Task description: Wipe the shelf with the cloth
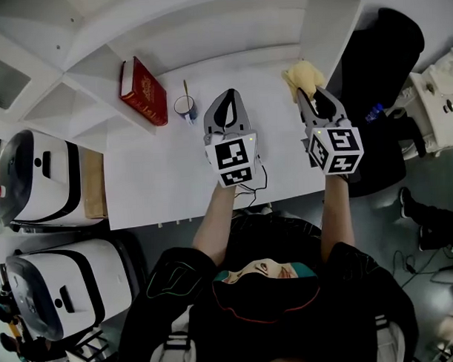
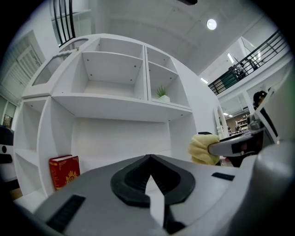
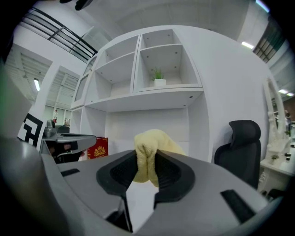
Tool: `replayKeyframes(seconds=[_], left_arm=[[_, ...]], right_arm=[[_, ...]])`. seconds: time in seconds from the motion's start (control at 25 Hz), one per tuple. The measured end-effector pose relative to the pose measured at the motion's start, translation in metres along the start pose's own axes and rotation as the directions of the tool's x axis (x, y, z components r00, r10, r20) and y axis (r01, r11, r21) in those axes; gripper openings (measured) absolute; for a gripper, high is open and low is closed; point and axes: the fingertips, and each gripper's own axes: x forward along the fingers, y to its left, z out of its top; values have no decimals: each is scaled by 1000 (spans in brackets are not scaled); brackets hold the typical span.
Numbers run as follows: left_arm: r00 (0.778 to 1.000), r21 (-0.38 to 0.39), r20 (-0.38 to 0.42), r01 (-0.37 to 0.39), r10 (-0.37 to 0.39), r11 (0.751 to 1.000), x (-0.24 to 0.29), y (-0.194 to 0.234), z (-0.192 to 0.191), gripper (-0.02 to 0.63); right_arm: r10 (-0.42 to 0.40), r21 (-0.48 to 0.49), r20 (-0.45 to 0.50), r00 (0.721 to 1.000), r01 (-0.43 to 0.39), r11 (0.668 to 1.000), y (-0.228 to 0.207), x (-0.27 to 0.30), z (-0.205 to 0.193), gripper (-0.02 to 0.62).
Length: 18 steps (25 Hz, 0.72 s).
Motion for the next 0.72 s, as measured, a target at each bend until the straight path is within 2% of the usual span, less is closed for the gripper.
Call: replayKeyframes(seconds=[0.28,0.52,0.72], left_arm=[[1000,-9,10,5,-5,1000,0,-4,0,-2],[999,-9,-30,22,-22,1000,0,-5,-9,-2],[999,-14,-27,24,-24,1000,1,-3,-9,-2]], right_arm=[[-17,-37,9,1000,17,999,-4,-3,2,107],[-13,-48,12,1000,13,999,-5,-3,2,108],[-18,-46,6,1000,18,999,-7,-2,2,109]])
